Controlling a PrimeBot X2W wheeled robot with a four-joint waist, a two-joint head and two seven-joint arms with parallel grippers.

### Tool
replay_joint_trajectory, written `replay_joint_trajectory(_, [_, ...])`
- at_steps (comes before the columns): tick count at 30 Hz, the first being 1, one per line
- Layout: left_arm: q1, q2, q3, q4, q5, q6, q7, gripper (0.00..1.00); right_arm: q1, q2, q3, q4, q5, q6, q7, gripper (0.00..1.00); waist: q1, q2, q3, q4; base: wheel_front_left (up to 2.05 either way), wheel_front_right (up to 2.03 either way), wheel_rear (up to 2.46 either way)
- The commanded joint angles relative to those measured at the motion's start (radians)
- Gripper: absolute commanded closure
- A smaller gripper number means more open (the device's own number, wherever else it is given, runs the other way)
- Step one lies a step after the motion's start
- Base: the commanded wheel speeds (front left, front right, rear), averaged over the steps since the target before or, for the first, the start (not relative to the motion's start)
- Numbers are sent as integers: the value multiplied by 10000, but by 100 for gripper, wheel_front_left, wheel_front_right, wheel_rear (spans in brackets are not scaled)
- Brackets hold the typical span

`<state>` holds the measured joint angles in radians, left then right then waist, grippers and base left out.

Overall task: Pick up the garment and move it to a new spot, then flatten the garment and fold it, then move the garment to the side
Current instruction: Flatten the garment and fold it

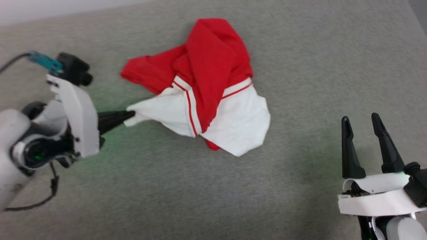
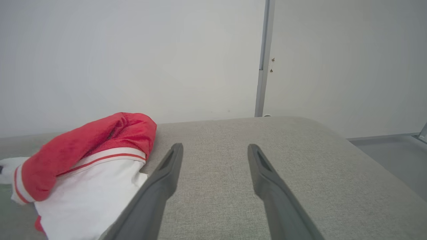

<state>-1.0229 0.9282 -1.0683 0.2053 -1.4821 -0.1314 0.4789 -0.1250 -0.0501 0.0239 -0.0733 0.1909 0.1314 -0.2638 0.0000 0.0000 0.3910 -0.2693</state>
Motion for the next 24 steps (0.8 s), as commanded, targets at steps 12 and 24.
replay_joint_trajectory(12, [805, 1603, -24, 1567, -173, 17, -1052, 100, -399, -2, 27, 513, -521, -14, -10, 0, 0, 0, -942, 1457, 0, 0, 0])
replay_joint_trajectory(24, [801, 1326, -823, 3743, 1118, 18, -2195, 100, -143, -1, -90, 464, -1026, -14, -10, 0, 0, 0, -753, 1422, 0, 0, 0])
